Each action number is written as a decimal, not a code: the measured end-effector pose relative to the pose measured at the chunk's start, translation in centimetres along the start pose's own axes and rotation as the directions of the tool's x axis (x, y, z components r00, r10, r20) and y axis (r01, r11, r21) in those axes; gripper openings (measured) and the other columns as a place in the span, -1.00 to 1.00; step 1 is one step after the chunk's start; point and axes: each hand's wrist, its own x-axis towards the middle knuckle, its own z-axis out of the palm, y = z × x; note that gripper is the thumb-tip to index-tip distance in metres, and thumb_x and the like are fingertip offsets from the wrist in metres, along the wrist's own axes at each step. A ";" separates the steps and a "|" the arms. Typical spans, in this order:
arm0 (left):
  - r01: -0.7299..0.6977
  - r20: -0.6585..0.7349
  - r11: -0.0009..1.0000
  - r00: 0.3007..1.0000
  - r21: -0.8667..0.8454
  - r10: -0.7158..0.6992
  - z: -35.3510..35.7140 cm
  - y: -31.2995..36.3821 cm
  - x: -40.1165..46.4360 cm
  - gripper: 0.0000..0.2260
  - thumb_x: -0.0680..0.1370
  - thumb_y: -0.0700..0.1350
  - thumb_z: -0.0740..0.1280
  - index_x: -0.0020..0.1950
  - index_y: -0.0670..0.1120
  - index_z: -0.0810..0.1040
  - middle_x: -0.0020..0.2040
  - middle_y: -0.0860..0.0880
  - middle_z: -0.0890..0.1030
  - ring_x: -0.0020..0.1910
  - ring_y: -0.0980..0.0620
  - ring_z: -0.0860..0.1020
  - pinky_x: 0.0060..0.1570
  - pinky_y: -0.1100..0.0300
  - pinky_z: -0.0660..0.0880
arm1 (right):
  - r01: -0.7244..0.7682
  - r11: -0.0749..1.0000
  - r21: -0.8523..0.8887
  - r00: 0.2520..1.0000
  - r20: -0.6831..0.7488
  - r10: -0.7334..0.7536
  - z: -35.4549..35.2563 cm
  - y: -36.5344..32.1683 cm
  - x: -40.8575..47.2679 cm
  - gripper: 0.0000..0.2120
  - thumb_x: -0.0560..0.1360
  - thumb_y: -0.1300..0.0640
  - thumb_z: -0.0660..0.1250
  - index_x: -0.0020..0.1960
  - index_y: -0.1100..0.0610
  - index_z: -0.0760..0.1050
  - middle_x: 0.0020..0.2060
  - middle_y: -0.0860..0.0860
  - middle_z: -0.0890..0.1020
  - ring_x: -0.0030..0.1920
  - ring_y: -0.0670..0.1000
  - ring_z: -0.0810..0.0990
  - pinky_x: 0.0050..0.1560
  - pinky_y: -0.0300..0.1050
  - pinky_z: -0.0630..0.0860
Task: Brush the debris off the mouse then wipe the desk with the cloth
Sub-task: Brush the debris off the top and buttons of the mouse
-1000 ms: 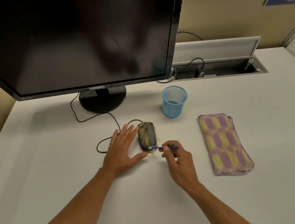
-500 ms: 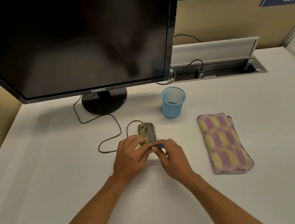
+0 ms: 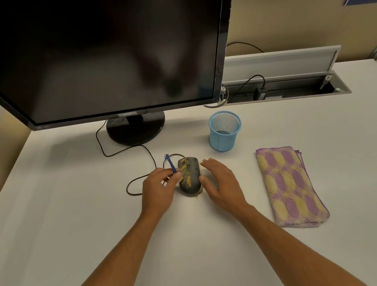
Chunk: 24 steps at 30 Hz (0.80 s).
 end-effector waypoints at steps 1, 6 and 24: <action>0.050 -0.005 0.997 0.999 -0.051 -0.051 -0.1 0.1 0.1 -0.89 0.51 -0.12 0.44 -0.03 -0.13 0.69 -0.15 0.02 0.63 -0.16 0.11 0.54 -0.21 0.40 0.41 | 0.007 1.000 -0.012 1.000 0.005 -0.007 0.1 0.3 0.4 -0.51 0.56 -0.13 0.18 0.43 0.04 0.39 0.41 0.00 0.44 0.45 -0.03 0.31 0.40 -0.19 0.16; 0.196 0.041 0.955 0.981 -0.221 -0.192 -0.4 0.5 -0.7 -0.93 0.48 -0.11 0.47 -0.09 0.06 0.66 -0.15 0.08 0.68 -0.11 0.09 0.62 -0.10 0.23 0.55 | 0.058 0.998 -0.040 0.996 0.064 -0.055 0.8 1.1 1.9 -0.44 0.58 -0.18 0.04 0.46 0.08 0.34 0.43 0.03 0.42 0.49 -0.01 0.24 0.46 -0.01 0.20; 0.231 -0.072 0.954 0.966 -0.193 -0.249 0.7 -0.7 -3.0 -0.87 0.49 -0.10 0.46 -0.02 -0.13 0.66 -0.19 0.05 0.67 -0.20 0.21 0.62 -0.19 0.41 0.52 | 0.127 0.968 -0.218 0.988 0.114 -0.104 1.6 1.6 2.3 -0.48 0.62 -0.13 -0.07 0.50 0.04 0.26 0.46 -0.03 0.36 0.50 -0.05 0.19 0.50 -0.02 0.05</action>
